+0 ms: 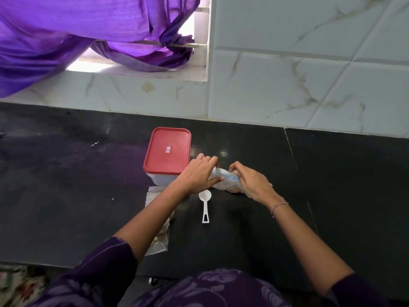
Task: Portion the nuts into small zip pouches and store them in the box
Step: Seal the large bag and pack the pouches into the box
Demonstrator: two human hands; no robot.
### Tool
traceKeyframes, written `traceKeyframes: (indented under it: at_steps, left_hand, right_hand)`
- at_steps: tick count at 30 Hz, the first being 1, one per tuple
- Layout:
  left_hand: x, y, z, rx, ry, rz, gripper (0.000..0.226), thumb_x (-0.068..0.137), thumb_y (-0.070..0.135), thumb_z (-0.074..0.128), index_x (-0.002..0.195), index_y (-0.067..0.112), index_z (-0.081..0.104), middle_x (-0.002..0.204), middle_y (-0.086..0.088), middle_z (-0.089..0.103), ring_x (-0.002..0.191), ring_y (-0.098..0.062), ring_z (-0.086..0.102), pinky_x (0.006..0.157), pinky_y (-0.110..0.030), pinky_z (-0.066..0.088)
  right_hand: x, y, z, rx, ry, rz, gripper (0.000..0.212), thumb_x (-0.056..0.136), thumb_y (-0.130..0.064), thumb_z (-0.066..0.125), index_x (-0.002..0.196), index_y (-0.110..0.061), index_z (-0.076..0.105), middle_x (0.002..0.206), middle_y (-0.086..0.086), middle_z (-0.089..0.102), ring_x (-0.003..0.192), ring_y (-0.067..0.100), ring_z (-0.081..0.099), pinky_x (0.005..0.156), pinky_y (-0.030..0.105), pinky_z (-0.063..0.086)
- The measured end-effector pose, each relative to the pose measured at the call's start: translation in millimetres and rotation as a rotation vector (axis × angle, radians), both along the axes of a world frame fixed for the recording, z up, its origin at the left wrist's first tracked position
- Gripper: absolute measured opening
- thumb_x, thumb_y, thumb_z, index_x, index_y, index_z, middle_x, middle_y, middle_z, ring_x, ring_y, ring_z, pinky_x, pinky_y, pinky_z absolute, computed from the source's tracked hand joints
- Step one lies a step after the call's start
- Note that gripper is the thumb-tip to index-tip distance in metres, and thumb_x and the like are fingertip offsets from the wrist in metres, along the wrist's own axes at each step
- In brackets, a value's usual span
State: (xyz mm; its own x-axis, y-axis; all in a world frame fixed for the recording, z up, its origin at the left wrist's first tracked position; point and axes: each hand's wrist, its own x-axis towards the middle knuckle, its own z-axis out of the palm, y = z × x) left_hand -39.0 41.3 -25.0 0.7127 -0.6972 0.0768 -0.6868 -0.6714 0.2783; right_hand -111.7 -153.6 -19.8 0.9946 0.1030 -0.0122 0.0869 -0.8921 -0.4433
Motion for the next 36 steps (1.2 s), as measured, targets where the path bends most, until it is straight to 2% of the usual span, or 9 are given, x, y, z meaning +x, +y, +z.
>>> traceKeyframes:
  at_steps: [3,7,11,14,19,22,25,28,36]
  left_hand:
    - [0.9,-0.1,-1.3,0.091,-0.076,0.010,0.030,0.097,0.041,0.050,0.108,0.013,0.048,0.107,-0.006,0.057,0.101,-0.026,0.047,0.076,-0.037,0.042]
    - [-0.3,-2.1,-0.8,0.156,-0.151,0.016,0.029,0.101,0.039,0.040,0.113,0.016,0.054,0.116,-0.006,0.051,0.108,-0.025,0.042,0.079,-0.036,0.038]
    - [-3.4,-4.9,-1.1,0.218,-0.191,0.009,0.025,0.099,0.031,0.044,0.114,0.019,0.059,0.126,-0.005,0.045,0.119,-0.025,0.038,0.098,-0.042,0.032]
    - [-6.3,-10.3,-0.8,0.261,-0.179,0.034,0.023,0.097,0.020,0.044,0.116,0.016,0.057,0.118,-0.004,0.054,0.116,-0.023,0.044,0.104,-0.045,0.027]
    - [-13.4,-18.2,-1.3,0.232,-0.173,0.002,0.056,0.085,0.000,0.051,0.135,0.019,0.035,0.107,-0.005,0.062,0.104,-0.027,0.053,0.092,-0.040,0.034]
    - [-10.4,-20.3,-4.9,0.233,-0.165,-0.033,0.042,0.087,0.003,0.051,0.126,0.016,0.041,0.111,-0.006,0.058,0.101,-0.026,0.051,0.082,-0.035,0.037]
    - [-4.9,-20.6,-10.2,0.206,-0.121,-0.048,0.021,0.095,0.019,0.045,0.115,0.013,0.049,0.109,-0.006,0.059,0.102,-0.026,0.051,0.081,-0.034,0.034]
    - [-2.2,-18.0,-16.6,0.224,-0.062,-0.071,0.037,0.098,0.044,0.042,0.114,0.013,0.052,0.112,-0.005,0.058,0.105,-0.025,0.050,0.086,-0.036,0.034]
    - [-3.4,-18.6,-28.7,0.302,-0.147,-0.084,0.030,0.101,0.029,0.037,0.111,0.014,0.062,0.115,-0.006,0.052,0.110,-0.024,0.044,0.085,-0.037,0.036]
  right_hand:
    - [1.5,-3.4,-0.5,0.027,0.069,0.049,0.016,0.096,-0.043,0.046,0.105,-0.030,0.043,0.093,-0.015,0.053,0.077,0.010,0.055,0.065,0.028,0.041]
    - [2.3,-6.6,-7.5,0.009,0.115,0.055,0.023,0.090,-0.037,0.060,0.107,-0.027,0.047,0.099,-0.010,0.058,0.081,0.008,0.054,0.064,0.022,0.038]
    - [4.4,-8.7,-17.7,-0.022,0.009,0.026,0.020,0.089,-0.035,0.062,0.105,-0.024,0.062,0.102,-0.009,0.055,0.093,0.009,0.052,0.072,0.022,0.043]
    - [6.1,-8.4,-21.0,-0.119,-0.108,-0.014,0.023,0.088,-0.035,0.063,0.105,-0.020,0.069,0.101,-0.008,0.050,0.093,0.009,0.047,0.076,0.027,0.041]
    - [5.8,4.2,-19.7,-0.168,-0.133,-0.093,0.019,0.093,-0.029,0.057,0.111,-0.024,0.061,0.096,-0.008,0.065,0.090,0.012,0.061,0.084,0.032,0.043]
    - [4.8,8.5,-22.7,-0.149,-0.101,-0.118,0.014,0.095,-0.025,0.053,0.106,-0.020,0.046,0.089,-0.003,0.068,0.077,0.015,0.062,0.085,0.035,0.046]
    - [5.7,7.1,-28.5,-0.101,-0.016,-0.118,0.008,0.100,-0.026,0.041,0.103,-0.020,0.046,0.088,-0.002,0.066,0.077,0.018,0.057,0.086,0.038,0.041]
    - [9.5,5.7,-32.7,-0.025,0.046,-0.153,0.012,0.100,-0.028,0.041,0.101,-0.023,0.052,0.090,-0.004,0.066,0.088,0.018,0.059,0.087,0.036,0.037]
    - [10.3,1.3,-52.0,0.056,0.064,-0.143,0.027,0.097,-0.038,0.049,0.097,-0.016,0.066,0.100,-0.006,0.045,0.091,0.013,0.051,0.087,0.036,0.047]
